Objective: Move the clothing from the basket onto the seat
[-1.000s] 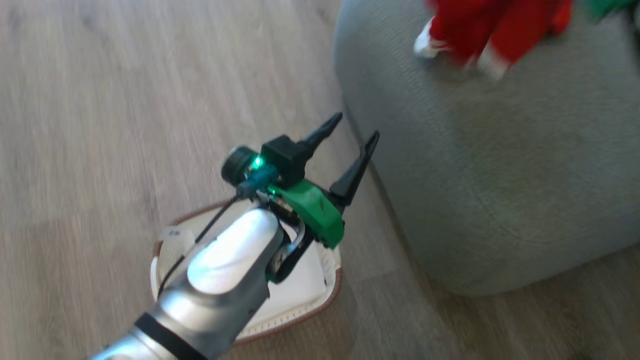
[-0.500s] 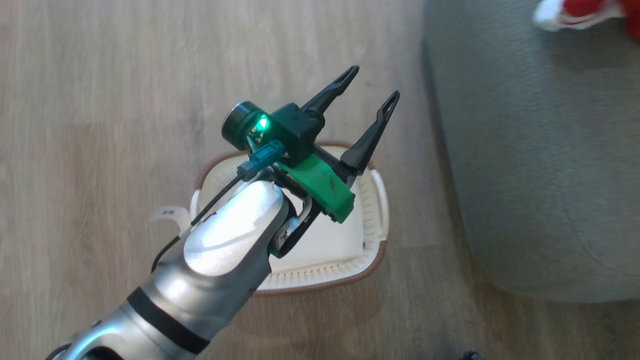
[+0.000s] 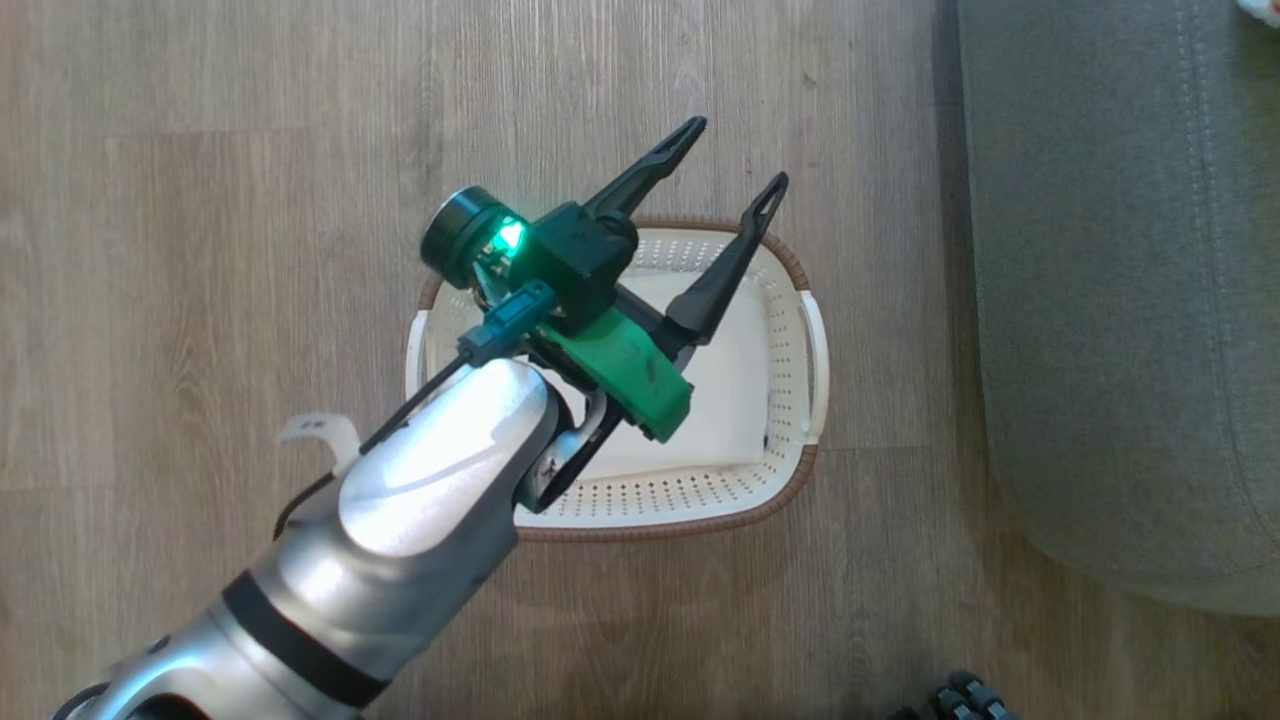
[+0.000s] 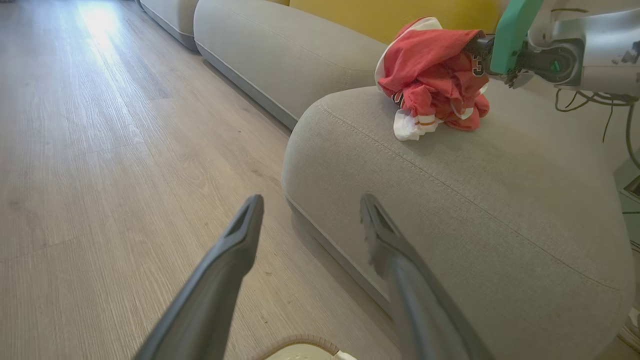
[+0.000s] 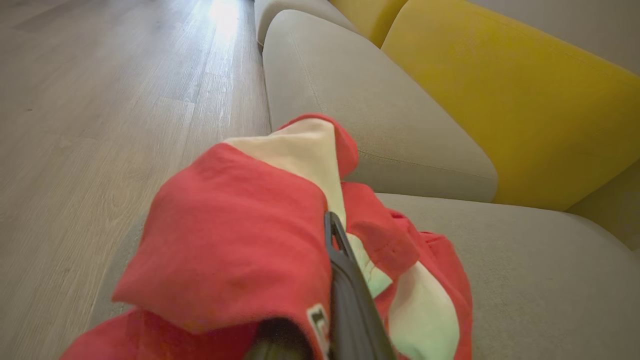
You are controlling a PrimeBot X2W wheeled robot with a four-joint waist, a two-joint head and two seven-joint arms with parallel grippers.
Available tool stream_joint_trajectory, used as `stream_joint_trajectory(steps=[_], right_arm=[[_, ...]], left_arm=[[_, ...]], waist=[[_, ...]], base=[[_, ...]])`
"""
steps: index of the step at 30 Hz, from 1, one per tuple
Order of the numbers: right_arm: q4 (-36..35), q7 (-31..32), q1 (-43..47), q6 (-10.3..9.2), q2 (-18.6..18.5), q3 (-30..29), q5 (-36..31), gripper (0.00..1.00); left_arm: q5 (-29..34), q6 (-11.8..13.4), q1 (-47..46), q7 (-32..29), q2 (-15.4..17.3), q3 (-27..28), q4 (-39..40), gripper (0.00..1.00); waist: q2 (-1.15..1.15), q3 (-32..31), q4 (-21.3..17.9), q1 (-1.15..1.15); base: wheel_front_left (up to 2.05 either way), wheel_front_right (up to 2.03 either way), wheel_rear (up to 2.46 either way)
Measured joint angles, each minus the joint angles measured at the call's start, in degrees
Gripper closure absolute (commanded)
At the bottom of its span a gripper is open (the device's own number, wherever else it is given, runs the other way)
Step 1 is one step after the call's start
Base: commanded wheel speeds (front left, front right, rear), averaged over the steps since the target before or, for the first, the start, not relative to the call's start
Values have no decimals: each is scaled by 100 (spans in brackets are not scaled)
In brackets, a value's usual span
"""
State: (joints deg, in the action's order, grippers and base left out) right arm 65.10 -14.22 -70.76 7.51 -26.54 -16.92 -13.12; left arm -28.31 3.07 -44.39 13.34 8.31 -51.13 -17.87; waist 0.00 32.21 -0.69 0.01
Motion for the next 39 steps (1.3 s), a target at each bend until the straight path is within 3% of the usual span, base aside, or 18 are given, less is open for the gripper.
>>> stream_joint_trajectory(steps=[2,3,4,5,6,13,20,28,39], right_arm=[[1,-11,2,0,123,-145,-99,100],[0,-20,15,0,167,-185,-162,76],[0,-24,36,0,200,-224,-213,44],[4,-24,68,0,222,-281,-248,4],[4,-24,112,0,248,-313,-265,0],[-237,-25,356,0,481,-172,-176,0],[-749,-25,1079,0,666,494,575,0],[-1363,-25,1907,0,603,1218,1523,0],[-1984,-25,2381,0,463,1898,2085,0]], left_arm=[[0,7,1,-29,44,0,16,0],[0,18,2,-48,48,-1,34,0],[0,47,2,-48,49,-1,51,0],[0,47,2,-49,51,-2,60,0],[0,48,2,-49,57,-1,65,0],[-27,51,5,-48,136,21,65,0],[-196,105,63,-38,256,172,35,0],[-376,296,500,31,346,360,-9,0],[-632,477,1211,89,410,868,-14,0]], waist=[[0,17,-34,0],[0,18,-59,-1],[0,18,-86,-1],[0,17,-116,-1],[0,14,-148,-1],[0,-73,-408,-1],[0,-328,-674,-1],[0,-807,-826,-1],[1,-1562,-725,-1]], base=[[0,0,0],[0,0,0],[0,0,0],[0,0,0],[0,0,0],[0,0,0],[0,0,0],[0,0,0],[0,0,0]])
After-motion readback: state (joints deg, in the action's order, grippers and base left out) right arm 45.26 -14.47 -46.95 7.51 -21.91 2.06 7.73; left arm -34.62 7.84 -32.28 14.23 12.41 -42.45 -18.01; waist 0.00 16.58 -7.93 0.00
